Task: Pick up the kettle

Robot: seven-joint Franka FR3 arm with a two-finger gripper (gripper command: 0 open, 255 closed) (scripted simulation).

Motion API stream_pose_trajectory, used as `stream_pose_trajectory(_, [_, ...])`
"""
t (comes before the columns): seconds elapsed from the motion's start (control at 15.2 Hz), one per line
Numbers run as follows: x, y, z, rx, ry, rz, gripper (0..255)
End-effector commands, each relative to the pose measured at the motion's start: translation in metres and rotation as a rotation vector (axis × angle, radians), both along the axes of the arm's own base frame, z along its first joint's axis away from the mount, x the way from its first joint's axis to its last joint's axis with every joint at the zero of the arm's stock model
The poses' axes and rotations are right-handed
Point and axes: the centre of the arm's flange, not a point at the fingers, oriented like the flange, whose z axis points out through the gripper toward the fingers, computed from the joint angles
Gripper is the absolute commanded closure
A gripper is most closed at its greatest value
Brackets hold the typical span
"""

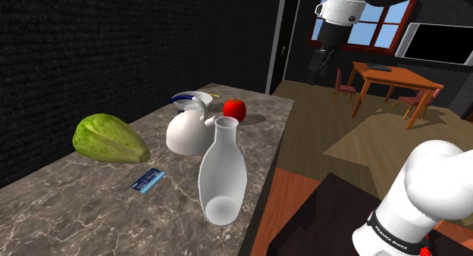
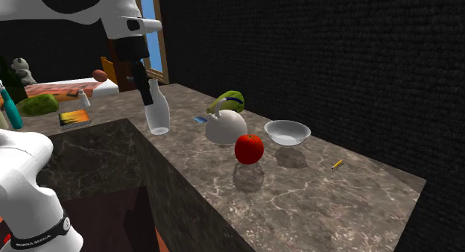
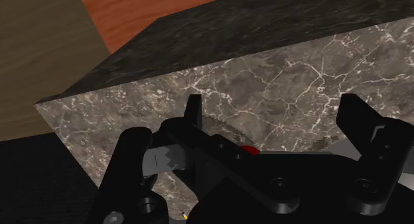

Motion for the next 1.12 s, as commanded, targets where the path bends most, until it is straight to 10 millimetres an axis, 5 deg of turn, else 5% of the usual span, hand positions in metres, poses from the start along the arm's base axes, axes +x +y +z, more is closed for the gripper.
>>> stream_pose_trajectory(0.0, [0.0,0.0,0.0,0.0,0.0,0.0,0])
stream_pose_trajectory(1.06, [0.158,0.132,-0.034,-0.001,0.008,0.128,0])
